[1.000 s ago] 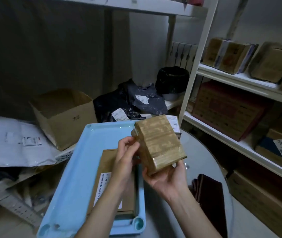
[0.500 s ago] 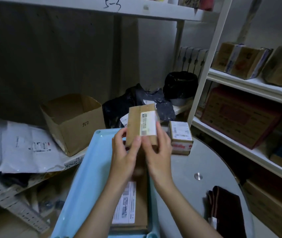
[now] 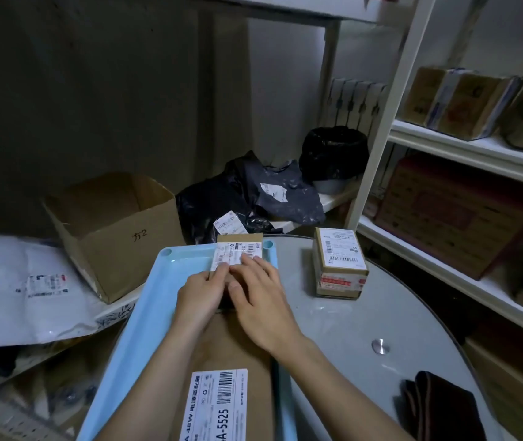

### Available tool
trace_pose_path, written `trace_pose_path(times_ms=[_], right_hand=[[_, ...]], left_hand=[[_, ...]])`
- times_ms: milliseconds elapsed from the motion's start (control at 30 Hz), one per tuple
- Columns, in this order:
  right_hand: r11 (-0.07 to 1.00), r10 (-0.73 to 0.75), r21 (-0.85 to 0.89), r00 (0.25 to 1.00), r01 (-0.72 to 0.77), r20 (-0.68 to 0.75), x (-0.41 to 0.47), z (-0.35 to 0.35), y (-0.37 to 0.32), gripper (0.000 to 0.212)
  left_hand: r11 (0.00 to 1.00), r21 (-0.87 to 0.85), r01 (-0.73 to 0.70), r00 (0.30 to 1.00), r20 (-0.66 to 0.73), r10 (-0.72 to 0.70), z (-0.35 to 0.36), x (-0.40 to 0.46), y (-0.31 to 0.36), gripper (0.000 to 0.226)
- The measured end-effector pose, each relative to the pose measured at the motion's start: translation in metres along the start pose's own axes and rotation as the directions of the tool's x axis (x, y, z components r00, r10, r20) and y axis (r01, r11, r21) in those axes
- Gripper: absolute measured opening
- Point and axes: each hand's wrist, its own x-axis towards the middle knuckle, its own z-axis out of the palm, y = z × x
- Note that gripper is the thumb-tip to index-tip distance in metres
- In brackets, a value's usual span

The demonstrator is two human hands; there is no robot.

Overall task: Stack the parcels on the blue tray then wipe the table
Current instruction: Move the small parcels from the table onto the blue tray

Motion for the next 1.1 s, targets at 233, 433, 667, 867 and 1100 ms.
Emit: trace_pose_path(times_ms=[233,433,667,867,1100], right_hand=[[0.996,-0.019,0.083,1.0,0.021,-0.021,0.001,-0.001,-0.007,0.032],[0.987,0.001,0.159,0.992,0.02,-0.129,-0.005,-0.01,-0.001,0.028],[0.982,0.144,-0.061,0.913,-0.18,-0.382,0.004,-0.042,0.037,0.025],[0.672,0.313,-0.593,0.896,-0.443,-0.315,0.034,-0.083,0.093,0.051],[0.902,0.295,-0.186,0.872,-0.389,-0.391,0.023,-0.087,0.107,0.052]], left_hand=[[0.988,0.152,-0.008,0.998,-0.06,0.017,-0.007,0.001,-0.005,0.05],[0.988,0.137,-0.069,0.997,-0.006,0.071,-0.008,-0.005,0.005,0.048],[0.889,0.288,-0.356,0.886,-0.198,0.419,0.008,-0.016,0.015,0.045],[0.663,0.244,-0.707,0.685,0.007,0.728,0.045,-0.02,0.054,0.044],[0.643,0.402,-0.651,0.75,0.212,0.627,0.093,-0.02,0.075,0.047]])
